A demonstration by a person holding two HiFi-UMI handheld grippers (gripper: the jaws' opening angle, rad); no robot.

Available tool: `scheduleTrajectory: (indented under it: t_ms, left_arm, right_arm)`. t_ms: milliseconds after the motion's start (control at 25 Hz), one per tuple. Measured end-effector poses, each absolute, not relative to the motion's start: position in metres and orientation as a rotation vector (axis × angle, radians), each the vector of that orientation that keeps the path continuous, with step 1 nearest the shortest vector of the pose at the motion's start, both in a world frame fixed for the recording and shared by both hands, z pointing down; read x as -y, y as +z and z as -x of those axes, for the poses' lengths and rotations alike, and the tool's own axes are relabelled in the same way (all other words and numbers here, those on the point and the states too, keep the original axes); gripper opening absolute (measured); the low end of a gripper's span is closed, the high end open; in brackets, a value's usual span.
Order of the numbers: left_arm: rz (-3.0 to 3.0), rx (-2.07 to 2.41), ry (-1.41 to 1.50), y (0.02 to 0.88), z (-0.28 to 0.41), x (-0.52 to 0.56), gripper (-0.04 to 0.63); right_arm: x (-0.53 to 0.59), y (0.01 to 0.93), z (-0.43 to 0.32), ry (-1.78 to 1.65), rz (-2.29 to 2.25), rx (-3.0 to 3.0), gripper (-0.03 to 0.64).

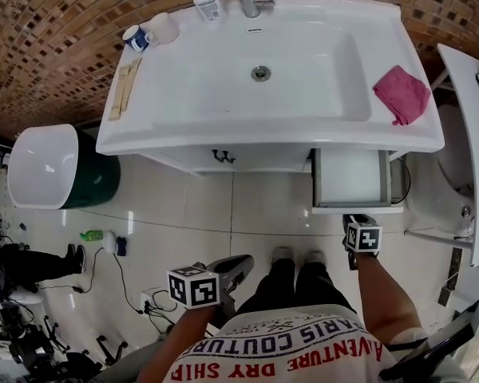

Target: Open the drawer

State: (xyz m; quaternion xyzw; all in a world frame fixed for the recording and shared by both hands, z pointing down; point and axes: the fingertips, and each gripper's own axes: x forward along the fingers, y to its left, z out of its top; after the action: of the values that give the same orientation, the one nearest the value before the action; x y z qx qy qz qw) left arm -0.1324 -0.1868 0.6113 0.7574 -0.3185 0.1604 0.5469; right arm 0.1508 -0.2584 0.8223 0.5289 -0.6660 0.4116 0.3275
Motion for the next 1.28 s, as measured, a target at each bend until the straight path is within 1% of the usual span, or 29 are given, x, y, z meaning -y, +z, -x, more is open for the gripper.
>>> scheduleTrajectory:
  t_ms: [400,520,720,920,1040,1120,1240,1280]
  left_arm:
    - [-1.793,0.745,0.382,0.611,0.142,0.183,-0.006]
    - [-1.813,0.722,0.364,0.604,0.144,0.186,-0.006]
    - [-1.841,0.687,0.362,0.601,0.152,0.192,-0.006]
    - [-1.864,0.636,0.375,0.599,0.153,0.2,-0.006]
    - [-1.897,0.59,0.397,0.594,0.149,0.202,-0.006]
    - [-1.925,0.561,0.409,0.587,0.145,0.201,-0.006]
    - [-1.965,0.541,0.427,0.577,0.14,0.197,-0.006]
    - [-1.975,0.541,0.432,0.574,0.139,0.193,-0.006]
  right_arm:
    - [0.259,0.828,-0.151,1.144,-1.313,1.676,0.137]
    - [0.258,0.825,-0.155,1.135,-1.333,1.643,0.186]
    - [0.245,0.813,-0.152,1.168,-1.338,1.64,0.179]
    - [0.224,0.768,-0.129,1.194,-1.299,1.729,0.172]
    - [0.21,0.728,-0.098,1.274,-1.22,1.825,0.137]
    - [0.201,0.696,-0.073,1.32,-1.154,1.905,0.07]
    - [0.185,0.643,-0.037,1.357,-1.03,2.043,0.01]
    - [0.178,0.626,-0.025,1.376,-0.979,2.094,0.006]
